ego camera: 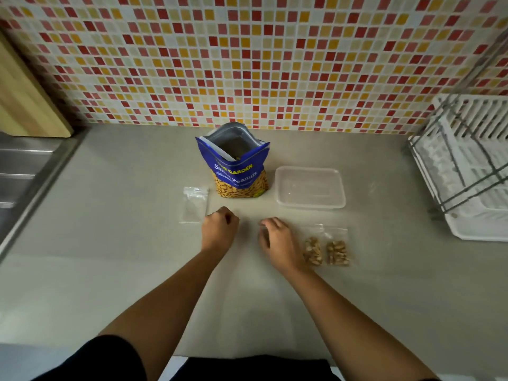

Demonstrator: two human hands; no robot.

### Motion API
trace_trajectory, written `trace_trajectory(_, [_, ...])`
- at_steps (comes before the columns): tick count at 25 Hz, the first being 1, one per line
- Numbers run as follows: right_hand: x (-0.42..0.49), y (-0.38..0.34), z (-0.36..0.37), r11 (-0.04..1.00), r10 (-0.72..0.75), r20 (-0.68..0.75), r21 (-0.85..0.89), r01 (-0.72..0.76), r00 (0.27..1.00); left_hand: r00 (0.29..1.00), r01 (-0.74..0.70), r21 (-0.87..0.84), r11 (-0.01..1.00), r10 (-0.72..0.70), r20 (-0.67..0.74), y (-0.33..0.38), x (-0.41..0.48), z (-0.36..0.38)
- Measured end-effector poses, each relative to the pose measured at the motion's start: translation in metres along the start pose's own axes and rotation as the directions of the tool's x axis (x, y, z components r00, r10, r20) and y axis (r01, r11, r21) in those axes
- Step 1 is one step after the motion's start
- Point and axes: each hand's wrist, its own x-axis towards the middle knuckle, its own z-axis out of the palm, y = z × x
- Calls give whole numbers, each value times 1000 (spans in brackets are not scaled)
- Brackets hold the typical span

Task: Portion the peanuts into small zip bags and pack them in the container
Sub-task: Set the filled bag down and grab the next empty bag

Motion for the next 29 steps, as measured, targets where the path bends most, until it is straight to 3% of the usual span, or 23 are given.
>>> trace_trajectory(3, [-2, -11, 39, 992, 40, 137, -123, -24, 990, 990, 33, 70, 997, -23, -136, -30, 27, -29])
trace_trajectory(6, [-10, -10, 55, 961, 96, 162, -273, -49, 982, 975, 119, 102, 988, -97, -200, -60, 54, -50])
trace_trajectory(13, [-17, -5, 58, 934, 65, 71, -356, -36, 995, 942, 333, 80, 940, -328, -66, -65, 96, -55])
trace_trajectory(24, [-17, -3, 60, 926, 68, 64, -375, -39, 996, 902, 426, -17, 905, -423, 85, -73, 109, -74])
trace_trajectory(29, [-17, -3, 60, 924, 61, 66, -381, -32, 996, 938, 321, 135, 937, -335, 91, -70, 101, -68])
